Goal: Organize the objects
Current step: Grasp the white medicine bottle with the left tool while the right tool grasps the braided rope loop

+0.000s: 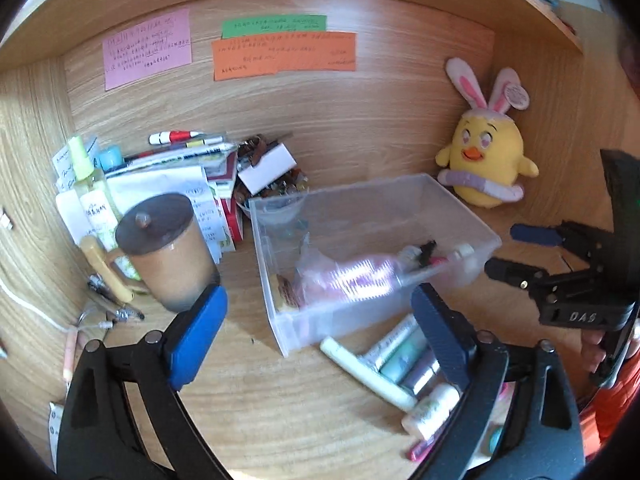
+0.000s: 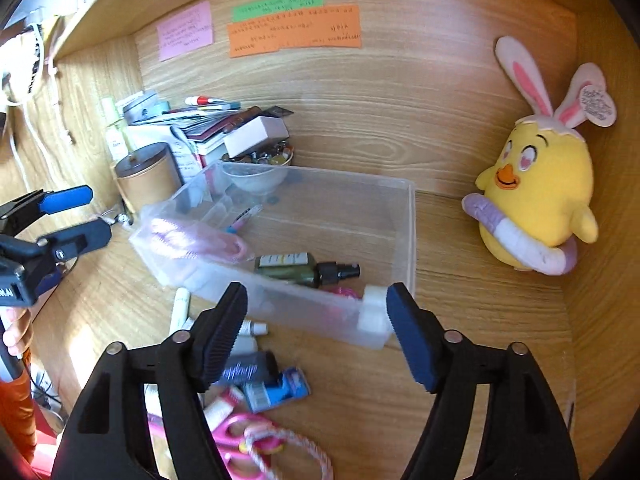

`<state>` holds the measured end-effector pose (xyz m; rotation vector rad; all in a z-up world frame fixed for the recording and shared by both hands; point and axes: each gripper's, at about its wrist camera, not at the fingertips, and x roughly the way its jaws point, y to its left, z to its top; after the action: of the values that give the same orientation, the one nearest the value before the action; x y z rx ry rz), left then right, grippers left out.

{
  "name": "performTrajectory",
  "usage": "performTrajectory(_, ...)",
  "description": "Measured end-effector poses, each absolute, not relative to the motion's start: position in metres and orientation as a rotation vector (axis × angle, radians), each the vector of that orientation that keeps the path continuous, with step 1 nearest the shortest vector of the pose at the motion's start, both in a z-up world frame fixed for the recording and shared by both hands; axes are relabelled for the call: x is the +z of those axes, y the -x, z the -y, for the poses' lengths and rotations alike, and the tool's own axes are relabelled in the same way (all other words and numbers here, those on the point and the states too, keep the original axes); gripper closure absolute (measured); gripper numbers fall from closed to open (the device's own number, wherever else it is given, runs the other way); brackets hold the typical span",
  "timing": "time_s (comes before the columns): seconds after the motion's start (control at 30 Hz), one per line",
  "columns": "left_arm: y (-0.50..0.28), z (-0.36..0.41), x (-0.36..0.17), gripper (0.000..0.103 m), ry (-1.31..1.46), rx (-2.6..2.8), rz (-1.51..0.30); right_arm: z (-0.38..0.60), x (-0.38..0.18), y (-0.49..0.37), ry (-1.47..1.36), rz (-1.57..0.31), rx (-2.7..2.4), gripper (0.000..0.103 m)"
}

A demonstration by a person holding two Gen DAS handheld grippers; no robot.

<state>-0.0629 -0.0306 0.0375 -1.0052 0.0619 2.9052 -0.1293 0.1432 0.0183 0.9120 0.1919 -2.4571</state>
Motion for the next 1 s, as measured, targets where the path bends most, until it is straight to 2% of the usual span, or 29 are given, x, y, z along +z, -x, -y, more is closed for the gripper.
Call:
performTrajectory(0.07,0.055,0.027,0.031,0.007,1.032,2.89,-0.06,-0.148,0.017,0.118,-0.91,-0.192,-2.454,0.029)
performTrajectory(0.43,0.03,0.001,-0.024,0.007,1.208,2.74,-0.036,-0.166,-0.028,0.078,-1.056,-0.21,-2.384,0.028)
performTrajectory(0.8,0.037,-0.029,-0.058,0.007,1.32,2.639,-0.053,-0.168,-0.064,0.084,-1.198,-0.181,-2.31,0.028)
performTrajectory(0.87,0.039,-0.032,-0.059,0.007,1.319,2.635,-0.04,-0.172,-0.065,0.086,-1.2,-0.161,-2.308,0.031)
performTrajectory(0.93,0.039,-0.034,-0.06,0.008,1.315,2.63,-0.037,-0.175,-0.065,0.086,-1.197,-0.167,-2.319,0.044)
performTrajectory(1.0,0.039,-0.035,-0.061,0.015,1.302,2.635,-0.04,-0.18,-0.064,0.087,-1.197,-0.163,-2.331,0.054)
